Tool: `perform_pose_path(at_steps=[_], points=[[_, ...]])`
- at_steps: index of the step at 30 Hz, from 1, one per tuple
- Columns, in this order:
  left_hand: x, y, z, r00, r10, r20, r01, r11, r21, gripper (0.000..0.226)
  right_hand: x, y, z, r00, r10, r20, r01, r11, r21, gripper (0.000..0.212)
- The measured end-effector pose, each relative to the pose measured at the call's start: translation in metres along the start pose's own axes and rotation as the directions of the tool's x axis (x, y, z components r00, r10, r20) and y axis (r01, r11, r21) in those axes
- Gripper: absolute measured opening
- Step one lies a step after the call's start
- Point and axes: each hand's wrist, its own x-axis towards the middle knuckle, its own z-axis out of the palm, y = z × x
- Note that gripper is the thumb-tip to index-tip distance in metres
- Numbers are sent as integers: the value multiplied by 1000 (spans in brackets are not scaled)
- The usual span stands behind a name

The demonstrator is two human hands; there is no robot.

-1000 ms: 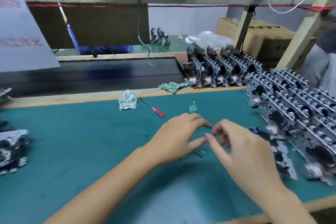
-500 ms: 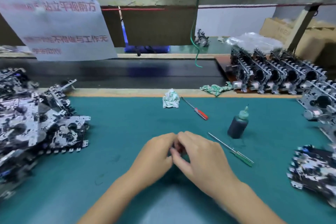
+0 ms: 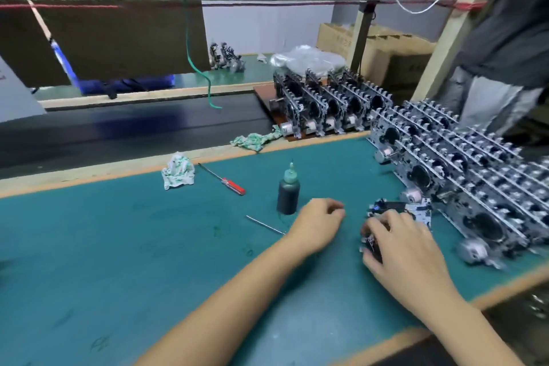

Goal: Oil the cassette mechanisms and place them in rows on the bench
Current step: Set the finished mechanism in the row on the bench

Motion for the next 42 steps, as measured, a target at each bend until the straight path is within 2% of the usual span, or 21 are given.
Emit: perform_pose_path(at_steps=[3,6,9,11,13,15,17,19,22,23,25,28,30,32,35,37,40,42], points=[[19,19,18,975,-164,147,203,928,-313,24,-1,9,2,999,-44,-10,44,999,-5,33],[29,33,28,929,-294,224,359,864,-353,23,0,11,4,996,-69,-62,69,998,6,34],[36,35,30,917,-323,233,388,855,-344,22,-1,20,6,990,-65,-125,77,993,88,24],[37,33,26,930,-294,219,356,867,-348,18,-5,31,5,984,-73,-162,114,958,262,15],[35,33,21,935,-267,232,339,864,-373,11,-9,39,-1,984,-55,-168,128,876,465,19],[30,36,19,929,-255,269,350,844,-406,13,-14,45,-10,982,-54,-183,148,825,546,24],[26,42,21,923,-231,307,350,833,-428,11,-17,46,-21,979,-67,-194,155,859,487,32],[23,51,25,917,-196,349,352,808,-473,10,-18,43,-33,976,-66,-207,135,932,337,39],[21,67,31,910,-140,391,350,767,-538,10,-23,48,-45,978,102,-183,-64,977,204,45],[22,71,34,914,-124,387,330,782,-529,9,-25,53,-49,970,188,-152,-153,965,214,45],[27,77,40,945,-76,317,213,881,-423,13,-25,69,-55,947,303,-107,-275,937,216,33],[36,77,51,991,38,128,-18,987,-159,13,-17,90,-56,936,342,-84,-313,916,251,14],[43,73,57,987,146,65,-153,980,124,32,-11,92,-54,945,317,-77,-286,919,272,13],[46,64,64,971,215,108,-238,923,301,41,-7,92,-52,959,264,-100,-239,948,210,14],[43,46,81,959,200,202,-244,942,228,54,-5,100,-51,980,152,-128,-134,981,139,16],[36,37,93,956,203,212,-239,958,158,61,-6,107,-51,990,95,-108,-80,987,141,16],[33,33,106,951,192,242,-212,975,60,74,-7,107,-53,988,111,-112,-97,988,116,18],[35,36,104,950,164,265,-171,985,4,74,-7,99,-57,981,116,-157,-108,992,59,27]])
